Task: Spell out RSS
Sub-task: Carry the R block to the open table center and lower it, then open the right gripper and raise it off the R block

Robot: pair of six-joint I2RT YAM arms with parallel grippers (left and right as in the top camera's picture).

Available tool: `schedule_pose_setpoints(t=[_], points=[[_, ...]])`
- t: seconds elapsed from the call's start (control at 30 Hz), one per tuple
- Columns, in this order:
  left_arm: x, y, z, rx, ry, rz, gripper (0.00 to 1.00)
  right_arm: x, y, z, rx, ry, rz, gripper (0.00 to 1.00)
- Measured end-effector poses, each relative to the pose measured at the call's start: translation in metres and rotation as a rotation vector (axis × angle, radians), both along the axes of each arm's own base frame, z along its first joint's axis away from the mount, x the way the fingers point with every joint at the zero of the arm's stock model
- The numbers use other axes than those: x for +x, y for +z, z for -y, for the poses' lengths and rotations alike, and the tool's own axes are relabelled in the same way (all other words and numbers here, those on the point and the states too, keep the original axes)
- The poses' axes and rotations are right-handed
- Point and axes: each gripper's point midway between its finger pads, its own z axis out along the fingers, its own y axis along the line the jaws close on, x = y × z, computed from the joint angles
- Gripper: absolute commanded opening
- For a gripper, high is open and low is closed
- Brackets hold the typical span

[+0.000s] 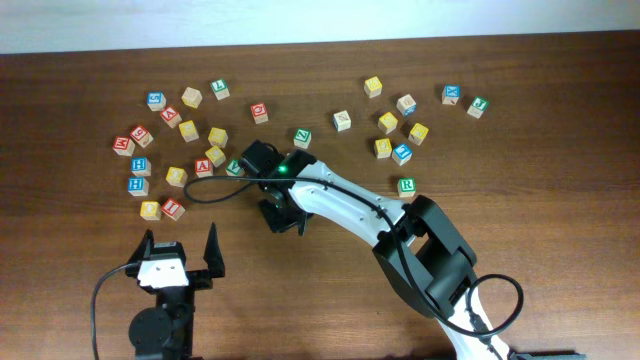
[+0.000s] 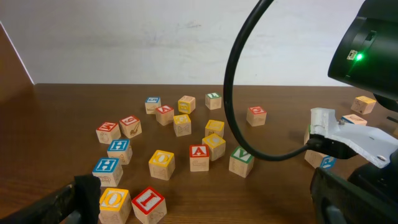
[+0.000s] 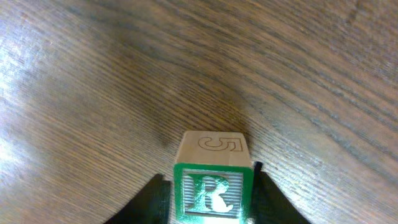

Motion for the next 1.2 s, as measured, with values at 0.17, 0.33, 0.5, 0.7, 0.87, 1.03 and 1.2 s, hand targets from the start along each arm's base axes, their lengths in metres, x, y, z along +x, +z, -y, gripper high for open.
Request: schedule_pose_setpoints(t=[0.17,0.33,0.5,0.7,0.87,1.03,1.2], points=[[0.0,0.0,0.0,0.0,0.0,0.0,0.99,0.004,0.0,-0.004,0.022,-0.094,0.002,0.23],[0.0,0.0,0.0,0.0,0.0,0.0,0.99,0.01,0.001,-0.01,0.055,-0.197,0.005,0.23],[0.0,0.0,0.0,0.0,0.0,0.0,0.99,0.01,0.001,-0.011,0.065,-0.275,-0.005,0.23],[0.0,0.0,0.0,0.0,0.0,0.0,0.99,0.012,0.001,-0.013,0.081,-0.349,-0.011,0.24],[0.0,0.0,0.0,0.0,0.0,0.0,0.99,0.012,0.001,-0.013,0.083,-0.37,-0.014,0.45],[0.0,0.0,0.0,0.0,0.0,0.0,0.99,0.012,-0.001,-0.012,0.077,-0.373,-0.019,0.49],[0.0,0.0,0.0,0.0,0.0,0.0,0.99,0.011,-0.001,-0.011,0.069,-0.368,-0.023,0.52]])
